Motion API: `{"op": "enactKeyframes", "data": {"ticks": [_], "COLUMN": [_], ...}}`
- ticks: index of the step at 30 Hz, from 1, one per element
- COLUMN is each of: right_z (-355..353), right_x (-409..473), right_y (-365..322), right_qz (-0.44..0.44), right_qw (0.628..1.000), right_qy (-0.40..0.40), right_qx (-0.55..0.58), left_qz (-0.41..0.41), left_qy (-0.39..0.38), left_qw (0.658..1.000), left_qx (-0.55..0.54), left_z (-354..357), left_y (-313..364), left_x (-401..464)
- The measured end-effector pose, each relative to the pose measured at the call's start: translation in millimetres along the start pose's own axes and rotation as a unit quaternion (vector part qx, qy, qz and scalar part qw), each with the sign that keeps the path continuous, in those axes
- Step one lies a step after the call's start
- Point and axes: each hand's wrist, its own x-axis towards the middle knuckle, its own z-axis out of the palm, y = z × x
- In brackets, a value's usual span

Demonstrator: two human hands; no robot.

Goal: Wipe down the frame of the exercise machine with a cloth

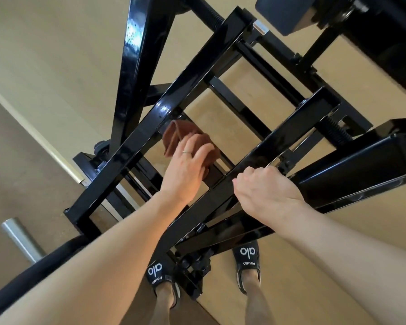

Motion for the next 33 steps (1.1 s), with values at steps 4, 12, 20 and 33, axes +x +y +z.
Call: {"op": "enactKeyframes", "data": {"ticks": [4, 12, 20, 33], "right_z": [-13, -9, 14, 27], "right_x": [3, 87, 116, 132], "right_y": [-1, -21, -53, -55], "right_qz": [0.100, 0.228, 0.369, 0.427], "right_qw": [0.990, 0.910, 0.887, 0.848], "right_qy": [0.054, 0.031, 0.095, 0.165], "right_qx": [0.083, 0.345, 0.262, 0.268], "left_qz": [0.123, 0.142, 0.139, 0.133], "left_qy": [-0.060, -0.063, -0.063, 0.002], "left_qw": [0.988, 0.977, 0.978, 0.991], "left_qx": [0.068, 0.147, 0.141, 0.026], "left_z": [6, -42, -54, -58], "left_y": [-8, -64, -82, -55], "left_x": [-20, 29, 40, 138]}}
